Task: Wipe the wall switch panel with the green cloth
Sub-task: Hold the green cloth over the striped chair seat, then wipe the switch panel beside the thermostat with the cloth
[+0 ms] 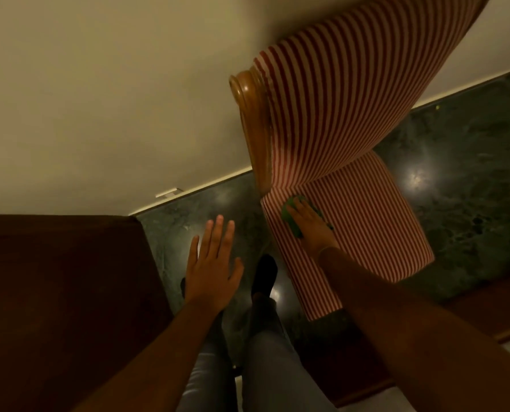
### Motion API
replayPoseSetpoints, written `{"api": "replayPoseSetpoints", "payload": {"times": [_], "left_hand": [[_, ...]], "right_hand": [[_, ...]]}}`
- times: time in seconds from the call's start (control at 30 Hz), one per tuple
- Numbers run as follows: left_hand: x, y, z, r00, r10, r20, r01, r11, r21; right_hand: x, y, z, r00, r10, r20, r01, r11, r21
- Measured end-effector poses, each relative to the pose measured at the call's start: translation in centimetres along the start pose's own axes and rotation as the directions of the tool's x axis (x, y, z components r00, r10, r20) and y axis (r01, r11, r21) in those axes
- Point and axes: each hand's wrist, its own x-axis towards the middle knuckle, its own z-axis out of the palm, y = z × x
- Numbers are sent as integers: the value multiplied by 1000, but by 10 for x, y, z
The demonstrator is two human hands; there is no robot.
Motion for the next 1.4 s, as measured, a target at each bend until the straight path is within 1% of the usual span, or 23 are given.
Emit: {"api": "replayPoseSetpoints", "payload": {"times": [0.13,0.27,0.3,0.4,0.47,0.53,0.6,0.67,0.73,0.83,0.97,1.07,1.17,1.23,1.33,1.4], "left_hand": [[-11,-14,-31,996,39,-84,-37,999,28],[-30,-31,-74,987,3,-162,4,999,48],[-34,-34,-85,984,-2,-179,11,999,49],[-43,-44,-127,966,-29,-257,47,997,62],[-53,-53,-160,940,-66,-335,90,994,57],[-58,-61,-191,913,-96,-396,126,991,53],[-66,-71,-223,878,-124,-463,162,986,43],[-71,-81,-258,817,-156,-555,198,980,17],[-71,-92,-293,737,-178,-652,210,977,-29],[-71,-108,-346,589,-175,-789,201,977,-67],[-65,-134,-412,425,-128,-896,205,978,-42],[-60,-157,-453,319,-113,-941,203,978,-48],[-53,-177,-487,276,-96,-956,195,980,-42],[-47,-189,-506,266,-96,-959,183,982,-48],[-34,-202,-526,286,-94,-954,162,986,-48],[-25,-210,-534,301,-88,-949,158,987,-42]], "right_hand": [[-30,-32,-15,995,-35,-89,32,999,-38],[-55,-76,-39,989,-94,-112,69,976,-206],[-62,-87,-46,986,-116,-123,88,973,-213],[-81,-126,-74,951,-220,-218,211,975,-64],[-93,-160,-94,896,-293,-333,308,951,-7],[-101,-188,-109,820,-355,-449,418,907,46],[-106,-221,-127,746,-410,-525,503,863,39],[-109,-258,-151,644,-490,-588,599,801,-12],[-113,-297,-175,530,-515,-674,661,749,-53],[-125,-352,-208,398,-517,-758,711,696,-101],[-144,-419,-257,256,-546,-798,721,658,-219],[-154,-461,-279,186,-559,-808,729,630,-268],[-151,-493,-283,113,-574,-811,703,623,-343],[-143,-514,-282,86,-561,-823,657,653,-377],[-127,-533,-281,66,-482,-874,600,719,-351],[-114,-541,-278,88,-426,-901,573,761,-304]]}}
